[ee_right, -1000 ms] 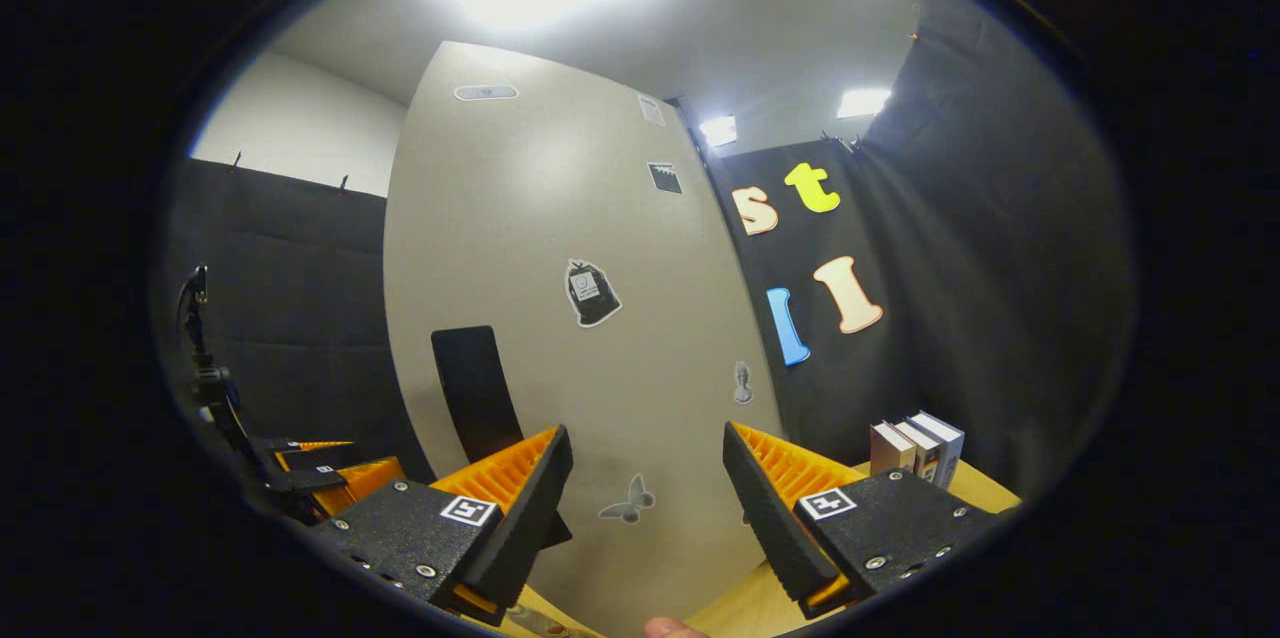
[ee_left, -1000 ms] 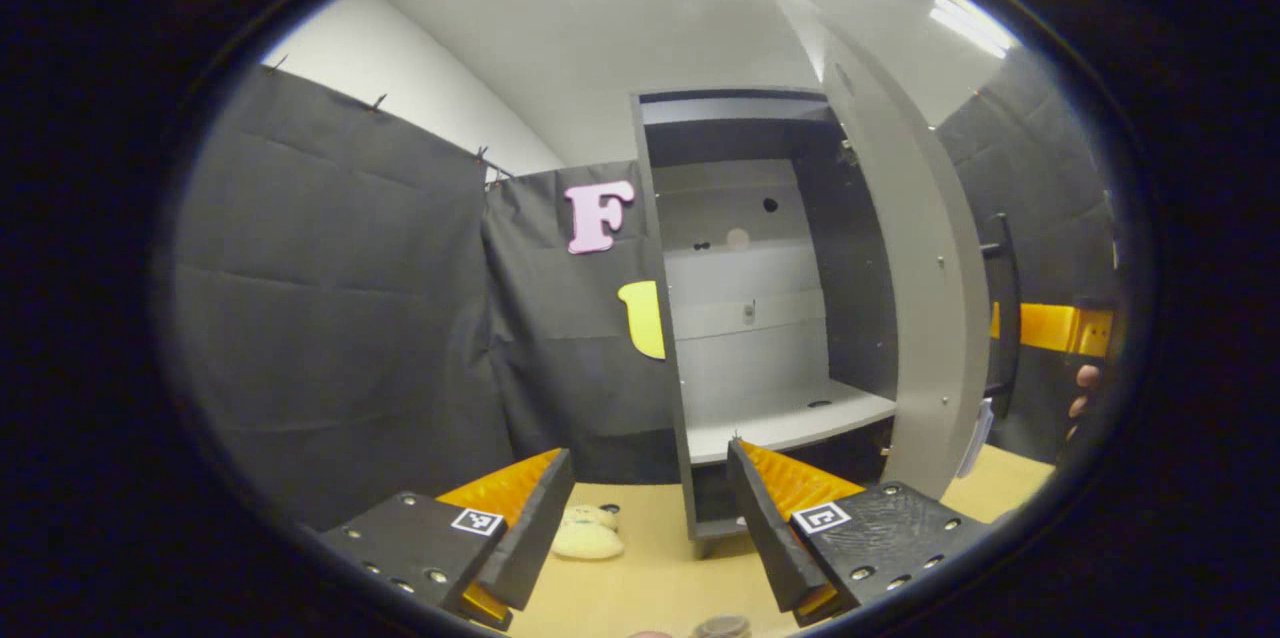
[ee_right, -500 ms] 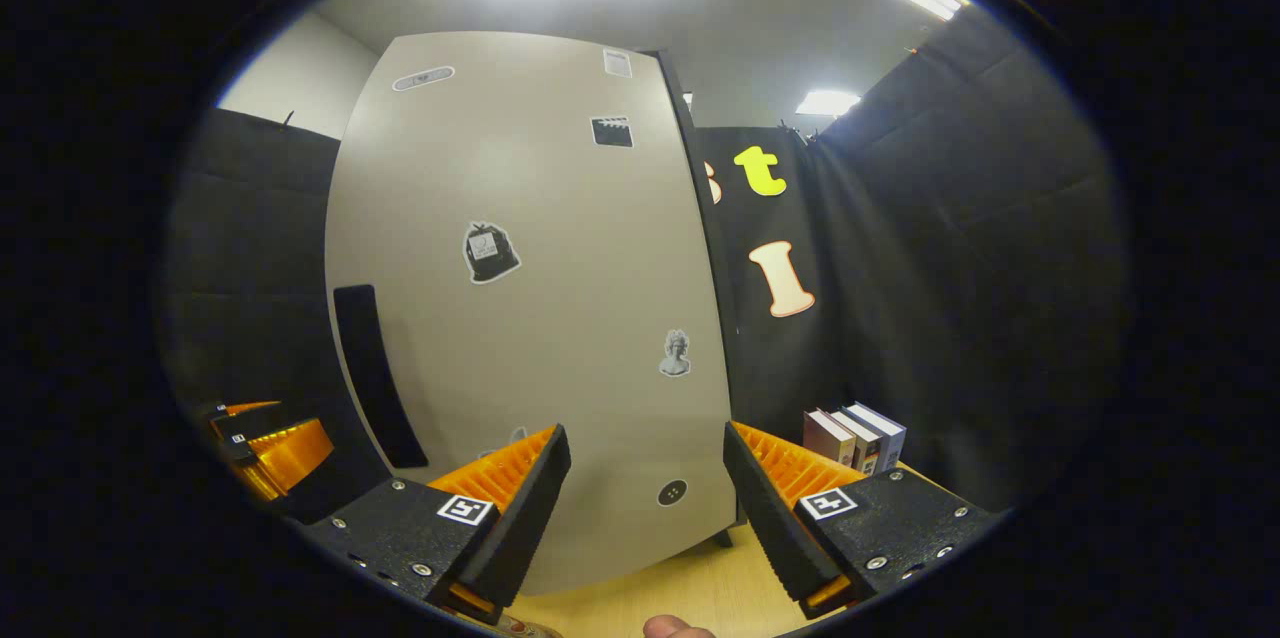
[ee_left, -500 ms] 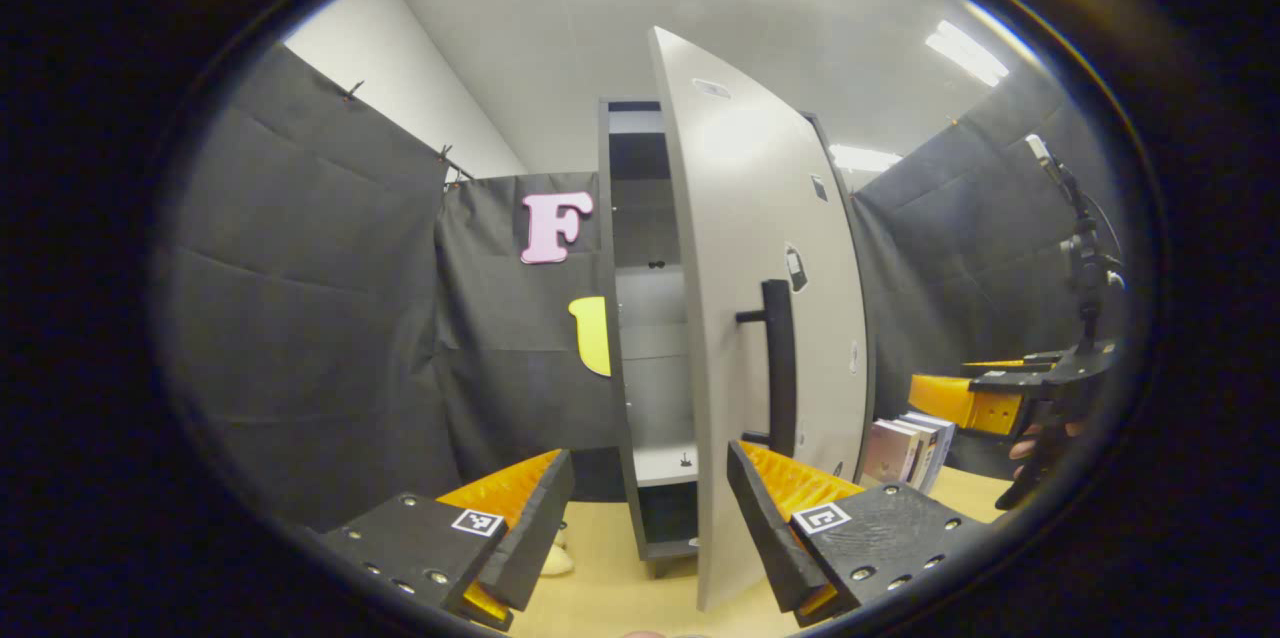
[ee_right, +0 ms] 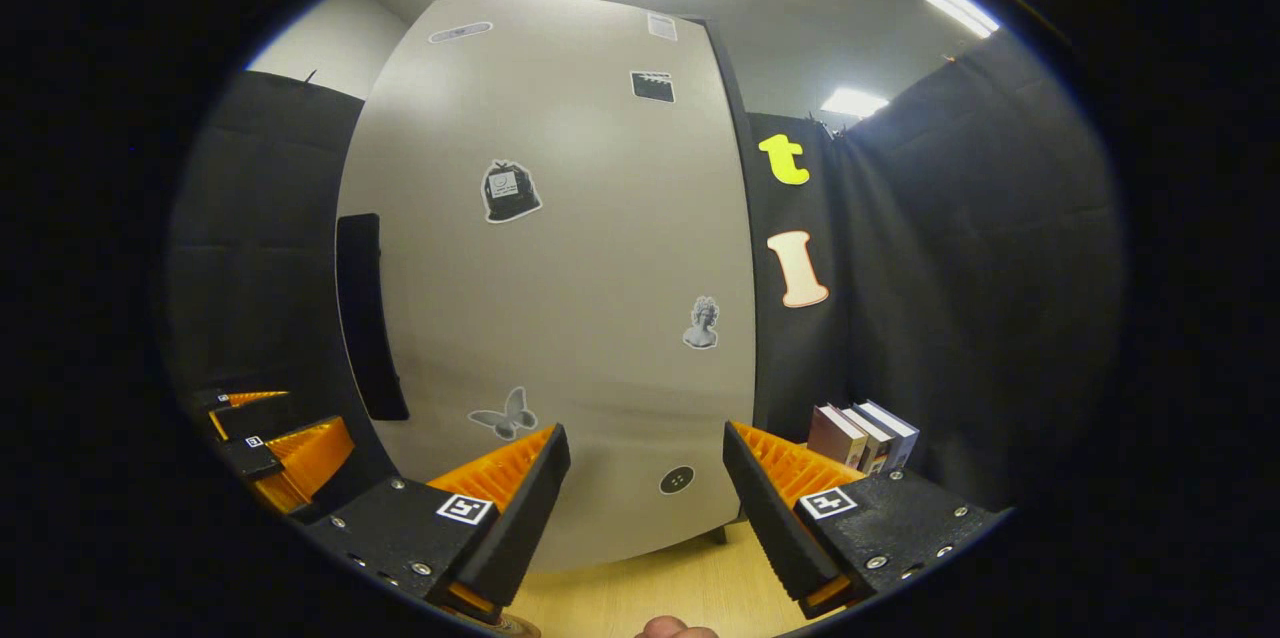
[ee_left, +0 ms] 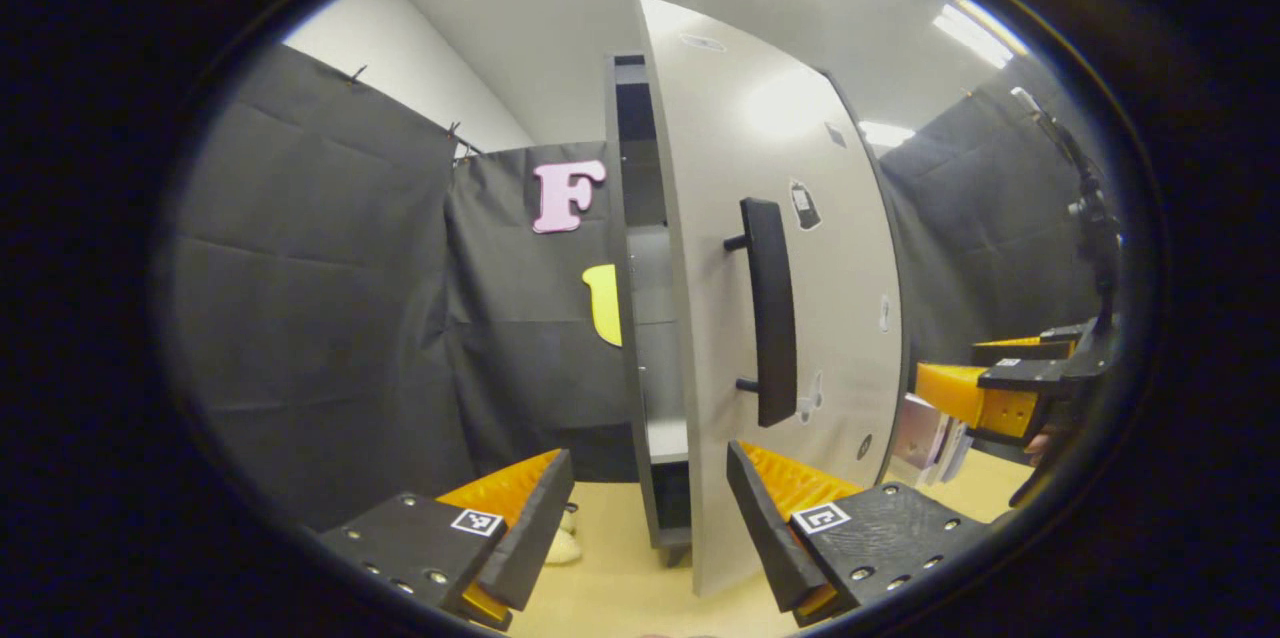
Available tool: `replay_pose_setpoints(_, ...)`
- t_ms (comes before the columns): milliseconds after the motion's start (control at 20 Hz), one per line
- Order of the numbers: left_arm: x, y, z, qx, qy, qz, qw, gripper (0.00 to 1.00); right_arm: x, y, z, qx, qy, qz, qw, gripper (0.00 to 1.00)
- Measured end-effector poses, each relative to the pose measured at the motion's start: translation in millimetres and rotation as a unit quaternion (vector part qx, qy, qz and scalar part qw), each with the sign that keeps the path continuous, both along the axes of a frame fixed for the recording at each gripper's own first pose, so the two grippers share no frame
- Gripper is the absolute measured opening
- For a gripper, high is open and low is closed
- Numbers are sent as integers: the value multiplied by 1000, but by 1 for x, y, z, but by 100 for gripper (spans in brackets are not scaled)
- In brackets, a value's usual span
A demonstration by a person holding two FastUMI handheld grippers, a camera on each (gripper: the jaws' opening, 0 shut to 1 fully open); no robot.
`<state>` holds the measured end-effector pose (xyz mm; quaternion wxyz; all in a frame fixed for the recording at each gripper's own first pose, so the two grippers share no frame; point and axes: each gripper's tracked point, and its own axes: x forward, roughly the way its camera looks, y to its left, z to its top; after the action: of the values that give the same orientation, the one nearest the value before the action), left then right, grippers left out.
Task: Open the cabinet door with the right hand, grasp the bottle in the cabinet with the left hand and place it on the coaster, then close the cabinet door with the right hand.
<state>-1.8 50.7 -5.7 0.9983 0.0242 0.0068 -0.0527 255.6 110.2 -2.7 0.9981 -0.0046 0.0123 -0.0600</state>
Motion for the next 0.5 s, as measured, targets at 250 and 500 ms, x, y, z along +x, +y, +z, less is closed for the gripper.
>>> replay_pose_setpoints(250,10,-17,6,-10,-3,-2,1000,89,16,1,1,-17,-10,-5,1000,96)
replay_pose_setpoints(500,15,-40,17,-24,-13,-7,1000,89,17,13,8,-23,-27,7,999,95)
